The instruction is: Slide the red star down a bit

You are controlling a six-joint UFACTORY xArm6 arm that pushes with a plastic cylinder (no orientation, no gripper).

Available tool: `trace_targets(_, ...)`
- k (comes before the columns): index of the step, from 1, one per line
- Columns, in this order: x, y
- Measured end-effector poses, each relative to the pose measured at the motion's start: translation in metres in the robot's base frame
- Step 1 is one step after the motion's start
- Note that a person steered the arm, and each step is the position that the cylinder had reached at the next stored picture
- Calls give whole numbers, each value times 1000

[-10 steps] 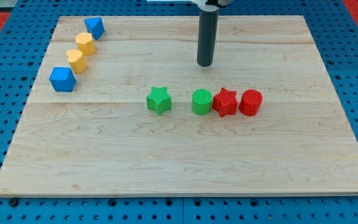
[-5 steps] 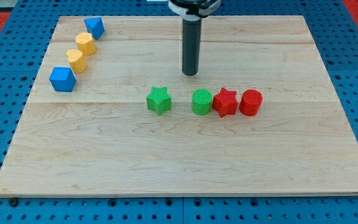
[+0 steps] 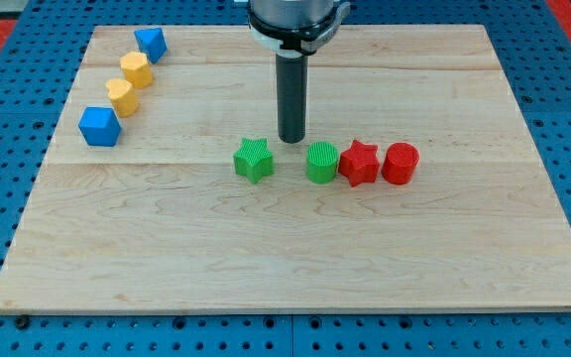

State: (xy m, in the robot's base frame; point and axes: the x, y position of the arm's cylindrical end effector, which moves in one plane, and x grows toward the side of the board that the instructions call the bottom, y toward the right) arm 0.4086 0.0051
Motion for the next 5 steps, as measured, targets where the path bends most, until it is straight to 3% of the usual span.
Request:
trace_targets(2, 18, 6)
trace_targets(3, 2, 7)
trace_targets(5, 15, 84)
